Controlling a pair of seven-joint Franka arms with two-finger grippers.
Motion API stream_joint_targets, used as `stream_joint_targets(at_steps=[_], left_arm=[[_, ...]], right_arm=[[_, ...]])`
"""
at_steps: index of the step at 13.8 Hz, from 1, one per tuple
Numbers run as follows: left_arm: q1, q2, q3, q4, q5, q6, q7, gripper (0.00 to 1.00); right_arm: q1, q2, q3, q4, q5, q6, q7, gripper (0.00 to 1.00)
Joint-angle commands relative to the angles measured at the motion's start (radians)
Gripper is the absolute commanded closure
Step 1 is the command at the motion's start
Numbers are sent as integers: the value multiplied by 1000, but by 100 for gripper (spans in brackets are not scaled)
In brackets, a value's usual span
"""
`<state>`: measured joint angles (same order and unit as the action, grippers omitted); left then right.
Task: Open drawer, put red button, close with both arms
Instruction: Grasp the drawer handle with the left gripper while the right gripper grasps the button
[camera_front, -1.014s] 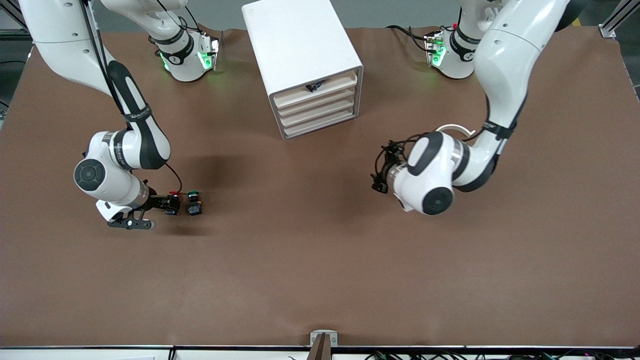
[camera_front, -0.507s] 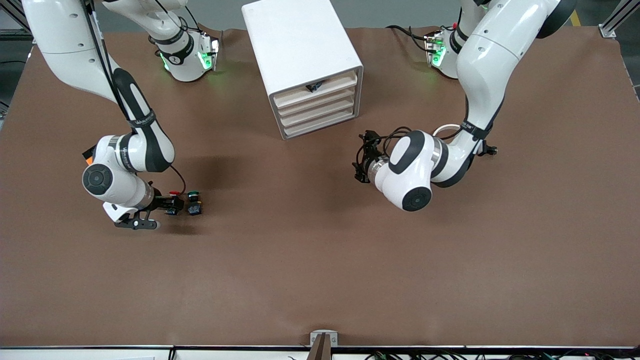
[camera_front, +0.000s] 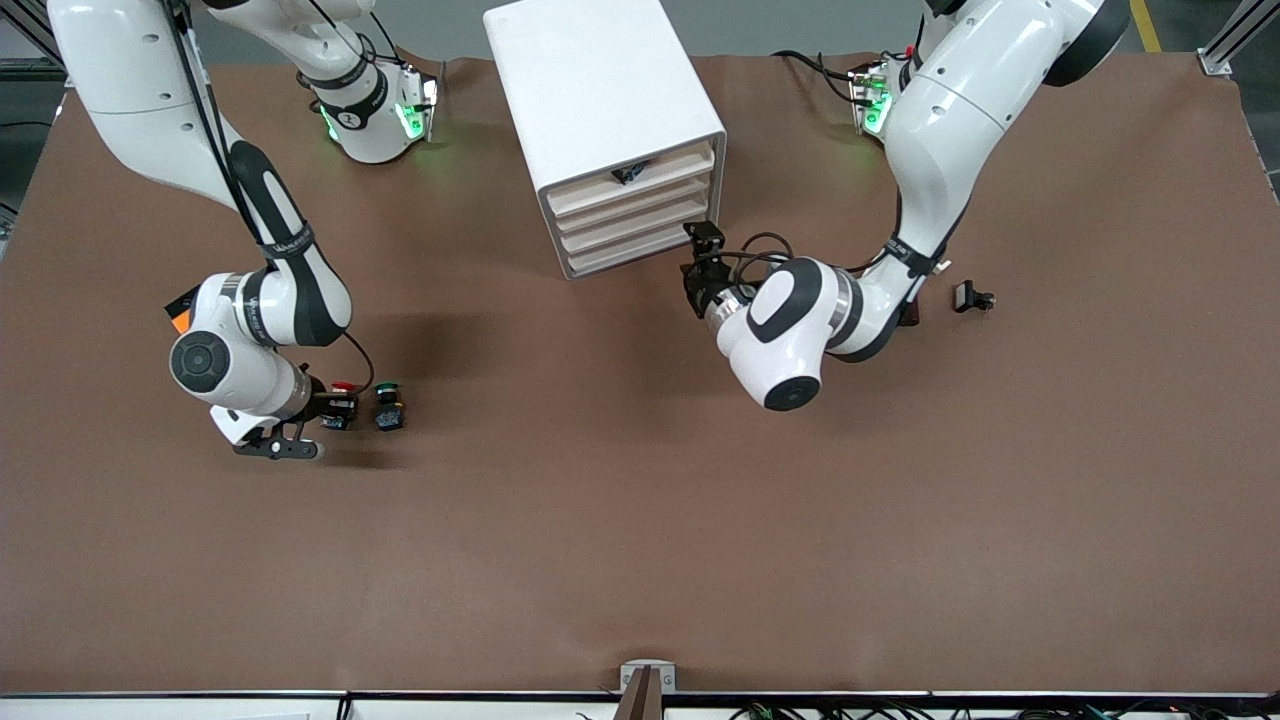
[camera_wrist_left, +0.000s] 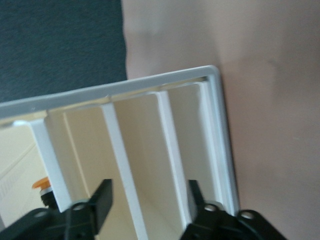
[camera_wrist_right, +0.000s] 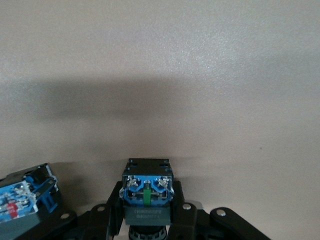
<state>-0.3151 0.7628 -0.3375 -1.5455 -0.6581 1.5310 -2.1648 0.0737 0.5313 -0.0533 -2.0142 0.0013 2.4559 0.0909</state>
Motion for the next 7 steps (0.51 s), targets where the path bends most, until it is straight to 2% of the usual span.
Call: stream_joint_targets(at_steps=[1,4,7], left_arm=[[-16,58,5,21,-58,-25,-68,45],[-53,93,5,21,-70,-25,-73,46],[-50,115,11,21,-162,-28,-96,49]], right_arm=[[-3,-8,1,18,-1,-12,10,77],[-11,-54,1,23,-1,-37,9,77],[-2,-109,1,31,-1,-110,17,77]])
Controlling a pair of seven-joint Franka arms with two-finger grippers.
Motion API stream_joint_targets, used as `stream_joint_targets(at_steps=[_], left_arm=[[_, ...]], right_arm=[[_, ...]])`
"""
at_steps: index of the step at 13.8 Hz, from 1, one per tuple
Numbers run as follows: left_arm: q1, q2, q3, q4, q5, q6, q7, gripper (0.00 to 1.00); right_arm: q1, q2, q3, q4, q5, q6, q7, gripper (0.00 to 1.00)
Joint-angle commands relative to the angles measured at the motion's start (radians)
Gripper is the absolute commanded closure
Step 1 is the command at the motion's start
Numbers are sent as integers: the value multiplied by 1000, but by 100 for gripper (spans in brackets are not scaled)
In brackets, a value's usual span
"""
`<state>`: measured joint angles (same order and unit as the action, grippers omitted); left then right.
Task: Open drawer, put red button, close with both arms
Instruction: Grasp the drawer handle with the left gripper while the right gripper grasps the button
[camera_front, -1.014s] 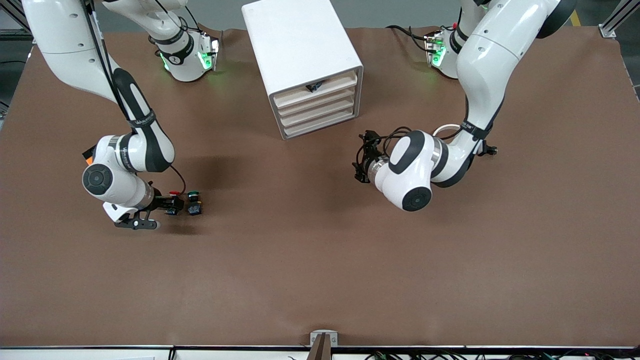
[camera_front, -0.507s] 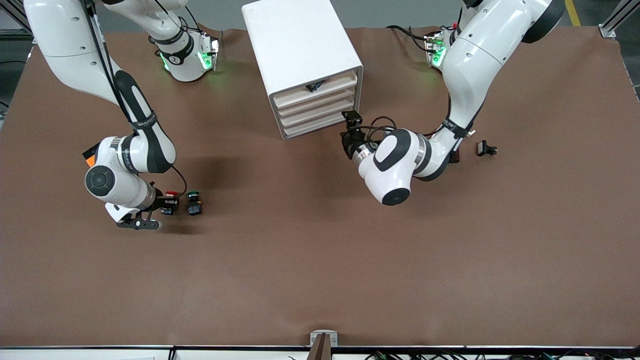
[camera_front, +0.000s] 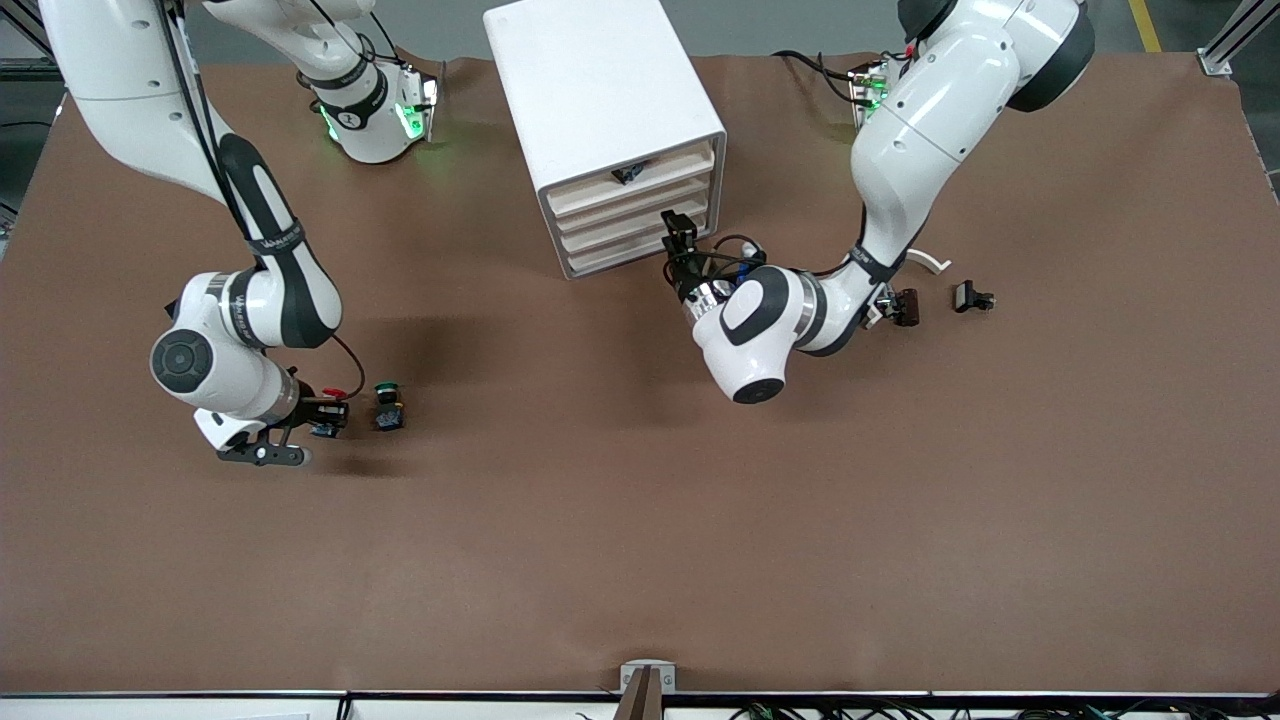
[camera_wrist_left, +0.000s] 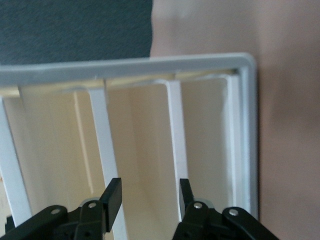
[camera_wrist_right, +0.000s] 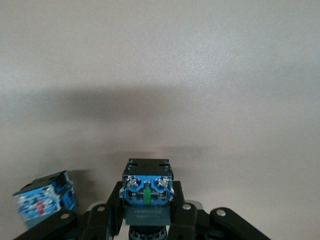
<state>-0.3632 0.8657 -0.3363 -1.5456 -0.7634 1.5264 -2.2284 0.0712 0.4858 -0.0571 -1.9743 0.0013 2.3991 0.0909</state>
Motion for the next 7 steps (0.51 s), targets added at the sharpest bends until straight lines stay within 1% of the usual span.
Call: stream_joint_targets(at_steps=[1,4,5,7], left_arm=[[-2,12,11,21,-65,-32,-37,50],[6,12,11,22,-73,-72,-69,50],[6,12,11,25,-91,-86,-86,50],[-19,12,11,27,-109,-91,-115,50]], right_arm=[[2,-85,5,-9,-1,-72,18,77],[9,-130,8,-8,-1,-119,20,77],[19,-139,8,1,-1,-141,24,77],[42,-162,8,15,-1,-196,116,77]])
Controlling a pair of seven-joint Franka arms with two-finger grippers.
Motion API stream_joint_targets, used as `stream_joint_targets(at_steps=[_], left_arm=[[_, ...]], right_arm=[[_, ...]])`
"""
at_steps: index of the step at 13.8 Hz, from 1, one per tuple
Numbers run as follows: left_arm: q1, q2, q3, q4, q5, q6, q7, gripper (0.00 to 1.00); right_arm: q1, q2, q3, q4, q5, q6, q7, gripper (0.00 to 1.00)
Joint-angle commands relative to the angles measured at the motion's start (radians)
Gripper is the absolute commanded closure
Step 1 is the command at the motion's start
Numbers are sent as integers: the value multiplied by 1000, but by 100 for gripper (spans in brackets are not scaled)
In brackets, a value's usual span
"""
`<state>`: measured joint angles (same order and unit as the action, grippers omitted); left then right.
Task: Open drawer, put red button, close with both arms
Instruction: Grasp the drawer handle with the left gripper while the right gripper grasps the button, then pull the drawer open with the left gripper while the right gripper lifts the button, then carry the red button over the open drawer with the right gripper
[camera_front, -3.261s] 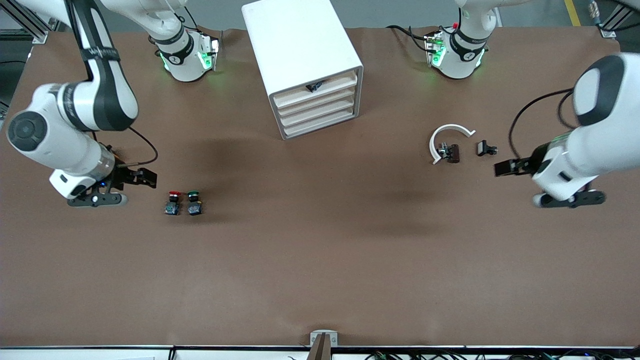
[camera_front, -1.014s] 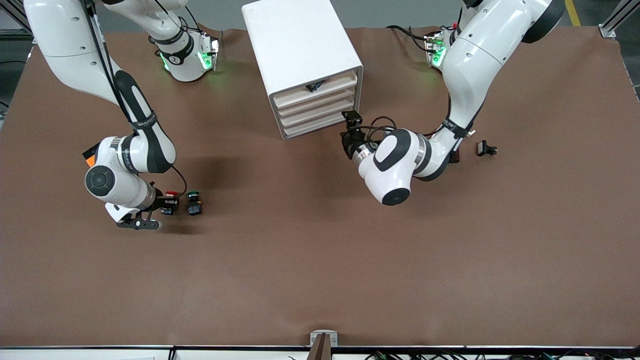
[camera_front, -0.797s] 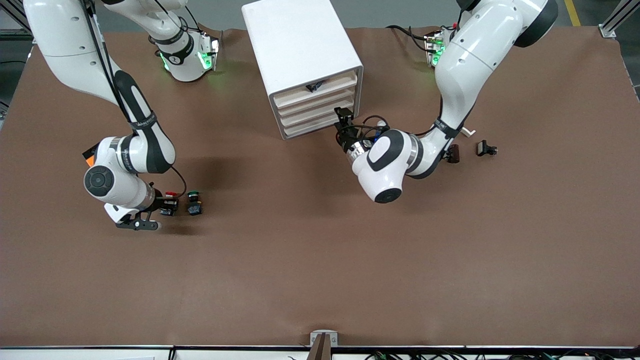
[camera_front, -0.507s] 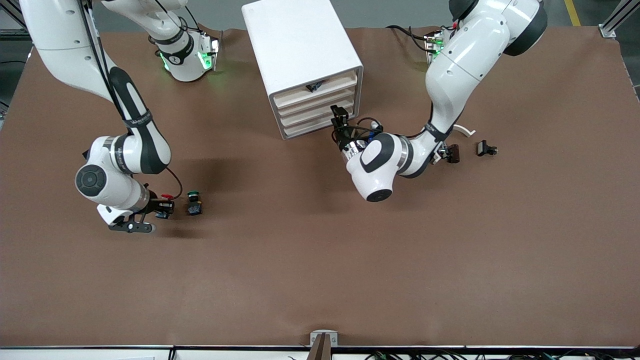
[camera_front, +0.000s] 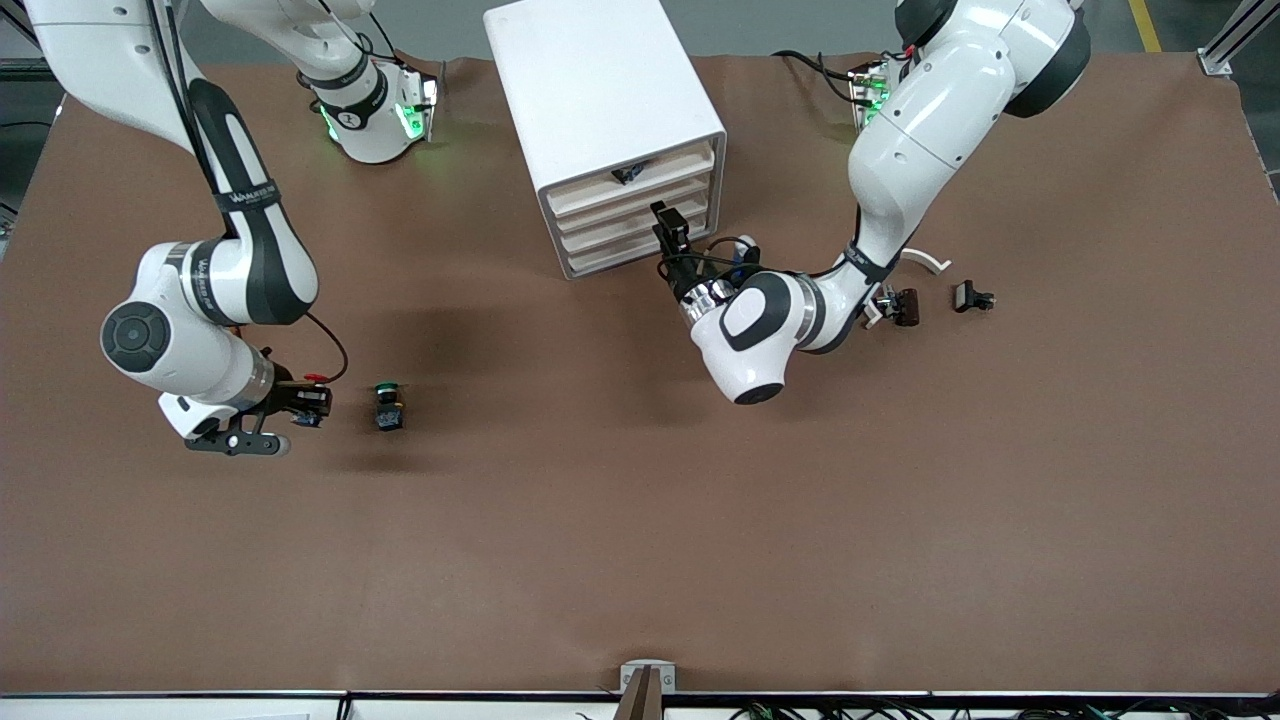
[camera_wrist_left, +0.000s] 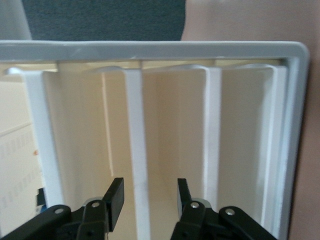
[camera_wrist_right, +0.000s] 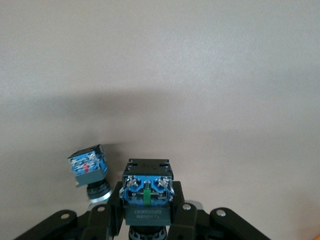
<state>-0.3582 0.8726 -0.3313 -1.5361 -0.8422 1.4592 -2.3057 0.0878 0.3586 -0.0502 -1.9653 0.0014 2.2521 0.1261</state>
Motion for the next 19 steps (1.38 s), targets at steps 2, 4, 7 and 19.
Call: stream_joint_targets(at_steps=[2,4,7,19], left_arm=[[-33,5,6,17,-34,-23,-57,50],[-38,6,6,16,-32,-25,-57,59],[-59,19,6,17,-28,-23,-55,67],[-24,20,136,142,-28,-19,-51,100]], right_arm=[[58,-61,1,8,-1,-94,153,77],[93,-85,1,9,-1,-138,216,77],[157,-119,1,28,-1,-215,352,77],[556,-122,4,196,43,-394,1128,77]])
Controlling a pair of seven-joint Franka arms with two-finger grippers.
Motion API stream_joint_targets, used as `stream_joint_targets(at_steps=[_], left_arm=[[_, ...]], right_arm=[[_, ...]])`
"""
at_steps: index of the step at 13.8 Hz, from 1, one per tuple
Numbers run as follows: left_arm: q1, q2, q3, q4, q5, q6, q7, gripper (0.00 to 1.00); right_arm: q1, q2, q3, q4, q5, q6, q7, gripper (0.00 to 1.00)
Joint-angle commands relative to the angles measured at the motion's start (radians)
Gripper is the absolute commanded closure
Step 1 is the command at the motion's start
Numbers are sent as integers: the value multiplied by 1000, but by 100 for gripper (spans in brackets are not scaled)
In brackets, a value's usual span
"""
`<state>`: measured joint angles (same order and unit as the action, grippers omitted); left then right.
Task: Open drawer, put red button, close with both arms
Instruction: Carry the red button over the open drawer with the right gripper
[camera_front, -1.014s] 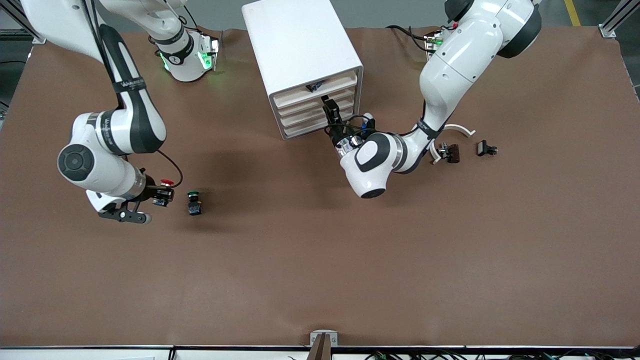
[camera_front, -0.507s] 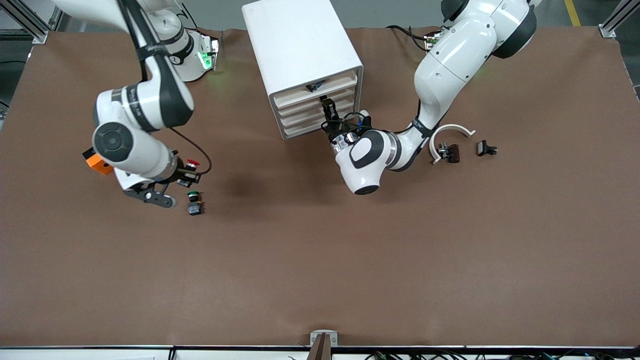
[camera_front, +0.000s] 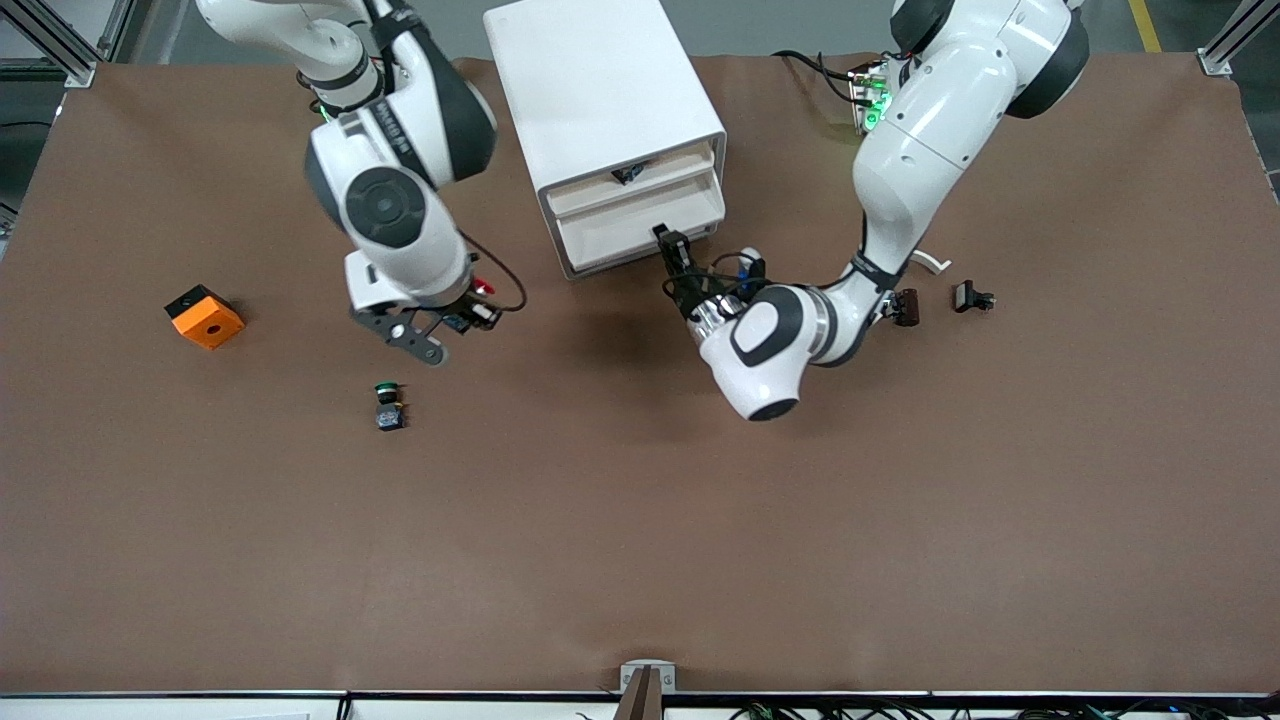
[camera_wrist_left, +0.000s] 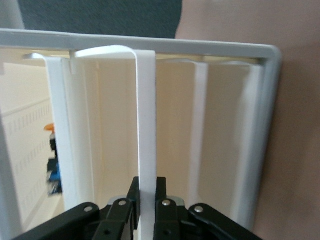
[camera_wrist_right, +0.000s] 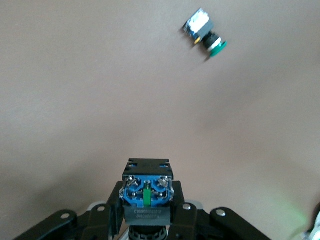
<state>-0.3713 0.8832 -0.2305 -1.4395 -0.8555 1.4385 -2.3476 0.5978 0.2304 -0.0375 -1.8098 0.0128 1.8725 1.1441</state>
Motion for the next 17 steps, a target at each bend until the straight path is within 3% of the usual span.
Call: stream_joint_targets(at_steps=[1,8,9,10,11,15,17], left_arm=[[-11,10,49,59,-14,3,-9,100],[57,5,85,111,-16,3,-7,100],[63,5,85,113,-16,3,-4,84],[66,3,85,113,-16,3,10,26],[66,0,85,113,-14,3,11,0],[114,-7,86,169,-1,-4,71,0],[132,-9,94,221,68,-3,172,0]], right_arm=[[75,7,-9,55,56,-15,185,77],[244,47,-9,98,128,31,617,77],[260,56,-9,99,130,42,650,77],[273,67,-9,99,130,65,686,77],[286,81,-9,99,130,89,710,77],[329,164,-9,150,130,139,775,77],[339,190,-9,167,128,140,775,76]])
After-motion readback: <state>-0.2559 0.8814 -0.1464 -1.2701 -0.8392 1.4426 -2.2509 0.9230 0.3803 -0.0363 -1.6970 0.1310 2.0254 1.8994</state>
